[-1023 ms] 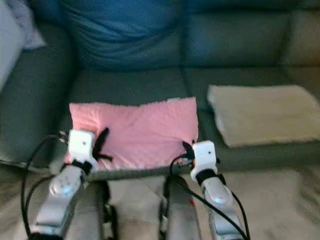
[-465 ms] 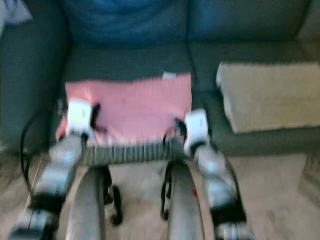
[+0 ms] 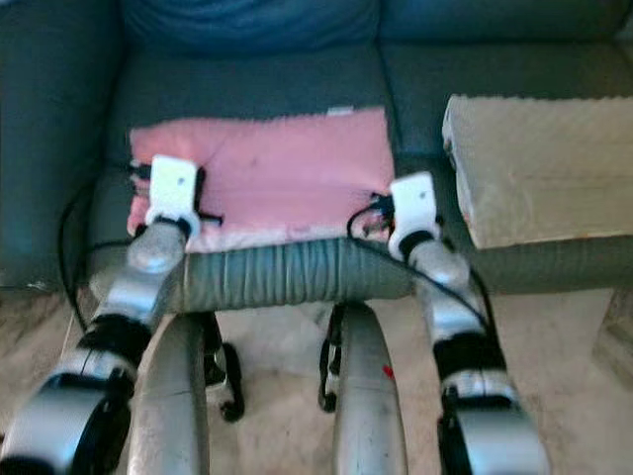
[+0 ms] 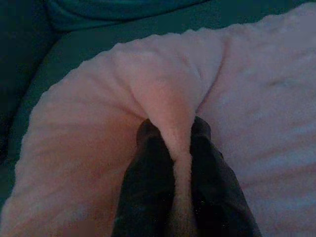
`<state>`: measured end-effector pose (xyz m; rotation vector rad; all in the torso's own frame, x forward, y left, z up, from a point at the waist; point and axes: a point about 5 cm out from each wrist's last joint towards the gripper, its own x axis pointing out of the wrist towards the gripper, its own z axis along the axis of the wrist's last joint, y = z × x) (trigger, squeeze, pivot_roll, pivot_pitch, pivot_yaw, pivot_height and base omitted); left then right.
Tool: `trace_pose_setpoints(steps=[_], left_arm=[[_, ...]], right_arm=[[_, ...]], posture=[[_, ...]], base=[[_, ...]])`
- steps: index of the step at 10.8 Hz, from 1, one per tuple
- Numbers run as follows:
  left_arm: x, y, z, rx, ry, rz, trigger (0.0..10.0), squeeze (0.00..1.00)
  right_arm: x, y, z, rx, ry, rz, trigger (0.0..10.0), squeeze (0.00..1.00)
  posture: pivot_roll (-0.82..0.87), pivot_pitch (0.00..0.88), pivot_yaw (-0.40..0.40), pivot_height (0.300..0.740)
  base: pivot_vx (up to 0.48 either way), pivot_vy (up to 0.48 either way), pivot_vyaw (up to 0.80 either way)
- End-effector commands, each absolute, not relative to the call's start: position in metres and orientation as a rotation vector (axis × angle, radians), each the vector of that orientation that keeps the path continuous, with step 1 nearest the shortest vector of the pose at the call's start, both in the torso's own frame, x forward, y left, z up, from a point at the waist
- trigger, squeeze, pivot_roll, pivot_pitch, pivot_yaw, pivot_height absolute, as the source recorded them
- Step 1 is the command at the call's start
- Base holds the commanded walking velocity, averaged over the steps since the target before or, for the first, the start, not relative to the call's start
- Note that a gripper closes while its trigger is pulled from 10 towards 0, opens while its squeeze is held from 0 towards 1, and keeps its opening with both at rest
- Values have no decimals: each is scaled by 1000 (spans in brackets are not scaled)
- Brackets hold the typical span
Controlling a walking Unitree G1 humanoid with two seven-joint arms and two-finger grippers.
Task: Move the pillow to the sofa
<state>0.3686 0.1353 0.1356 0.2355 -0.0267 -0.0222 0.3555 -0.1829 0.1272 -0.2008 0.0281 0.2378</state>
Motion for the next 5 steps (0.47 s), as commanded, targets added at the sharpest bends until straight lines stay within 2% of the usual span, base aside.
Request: trace_pose_setpoints(steps=[1, 3, 4, 5], left_arm=[[365, 155, 122, 292, 17, 66, 10000, 0], [369, 156, 126, 257, 5, 103, 10000, 0], [371, 155, 127, 252, -8, 122, 10000, 1000], [371, 155, 128, 259, -14, 139, 10000, 1000]], right_arm=[[350, -212, 116, -188, 76, 137, 10000, 0], [353, -224, 120, -187, 64, 93, 10000, 0], [355, -227, 123, -193, 49, 80, 10000, 1000], [357, -228, 125, -196, 40, 70, 10000, 1000]], posture=[[-13, 485, -12, 617], [-12, 485, -13, 617], [-14, 481, -16, 617], [-17, 477, -19, 617]], base=[[0, 0, 0], [0, 0, 0], [0, 0, 0], [0, 0, 0]])
